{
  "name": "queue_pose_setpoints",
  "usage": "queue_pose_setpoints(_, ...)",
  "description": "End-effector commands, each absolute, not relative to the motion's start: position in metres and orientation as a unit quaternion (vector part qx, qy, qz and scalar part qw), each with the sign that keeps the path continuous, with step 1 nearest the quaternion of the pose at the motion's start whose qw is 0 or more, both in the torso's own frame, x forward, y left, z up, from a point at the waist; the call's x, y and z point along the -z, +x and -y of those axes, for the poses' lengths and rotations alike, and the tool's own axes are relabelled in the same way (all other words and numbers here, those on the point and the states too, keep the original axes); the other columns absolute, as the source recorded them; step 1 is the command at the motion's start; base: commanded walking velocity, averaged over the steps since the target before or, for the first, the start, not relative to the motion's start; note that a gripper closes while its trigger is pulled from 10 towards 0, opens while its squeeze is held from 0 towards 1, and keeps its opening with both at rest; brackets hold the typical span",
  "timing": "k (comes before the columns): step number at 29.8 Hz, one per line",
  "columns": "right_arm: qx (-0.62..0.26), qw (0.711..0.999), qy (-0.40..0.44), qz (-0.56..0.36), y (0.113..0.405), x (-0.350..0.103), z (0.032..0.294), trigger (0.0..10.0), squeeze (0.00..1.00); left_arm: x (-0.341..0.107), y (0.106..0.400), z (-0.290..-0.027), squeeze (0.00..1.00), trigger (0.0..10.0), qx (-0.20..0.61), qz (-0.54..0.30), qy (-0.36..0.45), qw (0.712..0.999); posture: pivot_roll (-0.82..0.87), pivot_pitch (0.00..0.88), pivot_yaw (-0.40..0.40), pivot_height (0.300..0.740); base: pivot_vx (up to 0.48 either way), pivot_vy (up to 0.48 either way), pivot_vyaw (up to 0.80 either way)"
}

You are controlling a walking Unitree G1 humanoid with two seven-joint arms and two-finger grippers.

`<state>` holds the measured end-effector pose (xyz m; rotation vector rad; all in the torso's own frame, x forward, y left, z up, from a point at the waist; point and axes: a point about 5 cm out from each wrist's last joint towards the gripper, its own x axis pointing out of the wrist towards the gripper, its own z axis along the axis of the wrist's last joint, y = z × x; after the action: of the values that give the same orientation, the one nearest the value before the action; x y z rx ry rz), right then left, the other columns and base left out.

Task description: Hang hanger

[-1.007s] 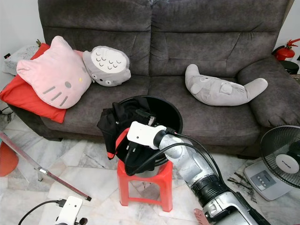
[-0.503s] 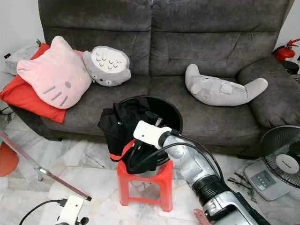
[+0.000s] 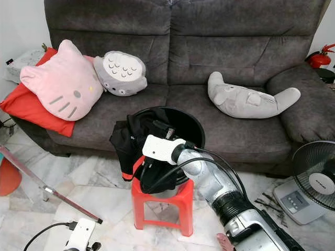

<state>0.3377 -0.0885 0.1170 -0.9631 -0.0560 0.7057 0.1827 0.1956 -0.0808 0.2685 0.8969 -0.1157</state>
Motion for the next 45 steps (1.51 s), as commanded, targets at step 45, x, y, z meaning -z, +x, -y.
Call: queue_pose_setpoints(45,-0.327,0.828,-0.455,0.019,0.3380,-0.1148,0.0926,0.0,0.00,0.0794,0.1849,-0.1946,0.00,10.0,0.059,-0.424,0.131,0.894,-0.05,0.000,0.038,0.740,0.000,0.000,0.00)
